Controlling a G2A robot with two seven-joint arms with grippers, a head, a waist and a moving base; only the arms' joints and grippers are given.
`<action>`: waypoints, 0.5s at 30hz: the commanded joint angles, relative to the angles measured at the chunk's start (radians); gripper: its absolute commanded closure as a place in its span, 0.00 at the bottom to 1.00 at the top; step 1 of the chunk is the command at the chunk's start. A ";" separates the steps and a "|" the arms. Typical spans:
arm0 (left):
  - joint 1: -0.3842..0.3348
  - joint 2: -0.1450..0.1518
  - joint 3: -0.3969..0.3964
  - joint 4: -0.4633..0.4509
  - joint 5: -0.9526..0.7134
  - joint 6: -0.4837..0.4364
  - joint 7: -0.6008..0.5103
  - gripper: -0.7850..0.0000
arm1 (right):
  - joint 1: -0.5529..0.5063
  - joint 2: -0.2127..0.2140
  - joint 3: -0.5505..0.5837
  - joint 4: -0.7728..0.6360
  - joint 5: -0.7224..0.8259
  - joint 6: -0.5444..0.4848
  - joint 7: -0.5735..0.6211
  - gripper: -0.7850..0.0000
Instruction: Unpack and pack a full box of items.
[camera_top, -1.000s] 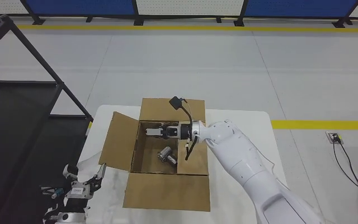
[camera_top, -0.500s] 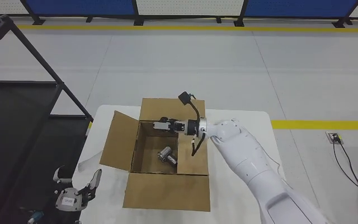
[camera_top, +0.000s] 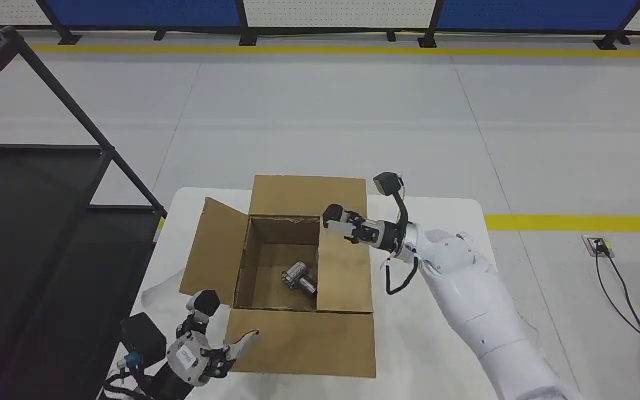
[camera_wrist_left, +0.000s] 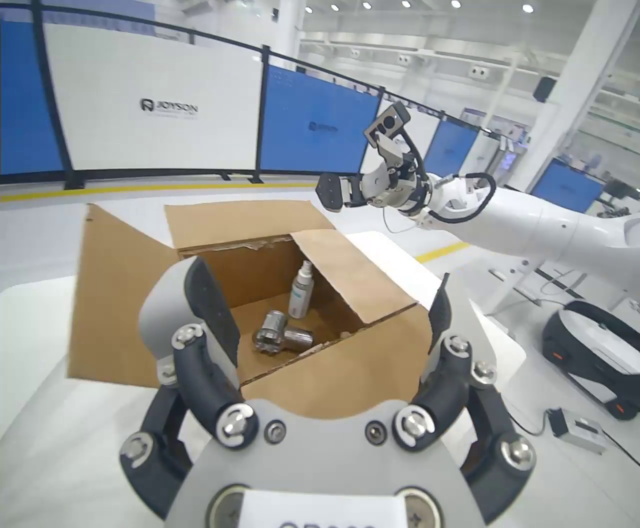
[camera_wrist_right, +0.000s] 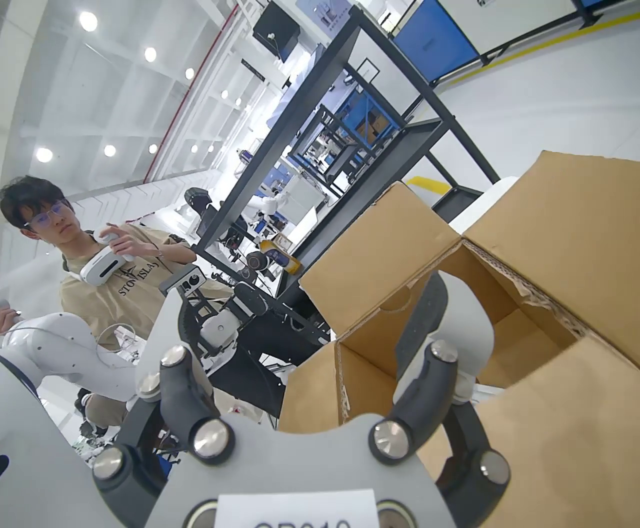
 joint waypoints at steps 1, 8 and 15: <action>-0.060 0.003 0.042 0.026 -0.030 -0.021 -0.092 0.00 | -0.081 0.032 0.064 -0.093 -0.012 0.010 0.009 0.00; -0.277 0.003 0.167 0.127 -0.054 0.022 -0.256 0.00 | -0.307 0.095 0.222 -0.327 -0.027 0.068 0.016 0.00; -0.347 0.000 0.185 0.155 0.001 0.097 -0.265 0.00 | -0.356 0.105 0.248 -0.372 -0.020 0.100 0.020 0.00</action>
